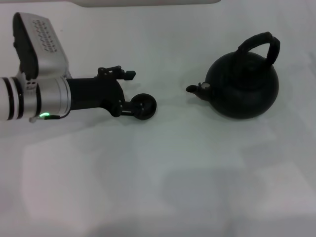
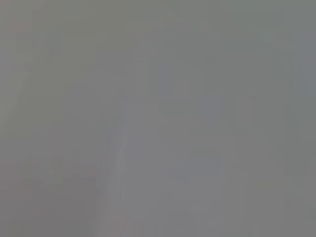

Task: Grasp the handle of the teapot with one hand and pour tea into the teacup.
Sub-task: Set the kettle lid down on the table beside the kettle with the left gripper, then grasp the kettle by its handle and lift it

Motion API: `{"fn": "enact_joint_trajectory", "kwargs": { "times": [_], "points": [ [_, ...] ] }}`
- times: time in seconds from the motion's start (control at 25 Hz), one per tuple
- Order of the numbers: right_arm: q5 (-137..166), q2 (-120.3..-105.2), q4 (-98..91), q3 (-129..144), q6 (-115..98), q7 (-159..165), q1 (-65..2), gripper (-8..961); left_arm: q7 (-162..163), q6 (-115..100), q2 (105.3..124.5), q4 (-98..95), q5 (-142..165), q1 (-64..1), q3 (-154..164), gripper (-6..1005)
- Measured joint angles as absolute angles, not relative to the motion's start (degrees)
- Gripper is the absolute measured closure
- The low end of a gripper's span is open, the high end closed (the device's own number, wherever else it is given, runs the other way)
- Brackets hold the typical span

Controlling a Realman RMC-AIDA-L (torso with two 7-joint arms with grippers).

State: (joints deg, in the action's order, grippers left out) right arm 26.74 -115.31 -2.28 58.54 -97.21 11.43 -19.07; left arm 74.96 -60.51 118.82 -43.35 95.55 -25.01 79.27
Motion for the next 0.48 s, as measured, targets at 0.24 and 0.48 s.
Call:
{"fn": "enact_joint_trajectory", "kwargs": {
  "times": [0.24, 0.48],
  "points": [
    [26.8, -115.08, -1.9, 58.5, -97.2, 11.4, -18.7, 113, 75.1, -60.6, 118.83, -50.4, 95.4, -20.3, 79.3, 141],
    [28.6, -114.25, -3.9, 60.3, -93.4, 15.2, -16.8, 113, 73.2, -60.8, 118.80, -56.5, 92.7, -15.0, 79.0, 153]
  ]
}}
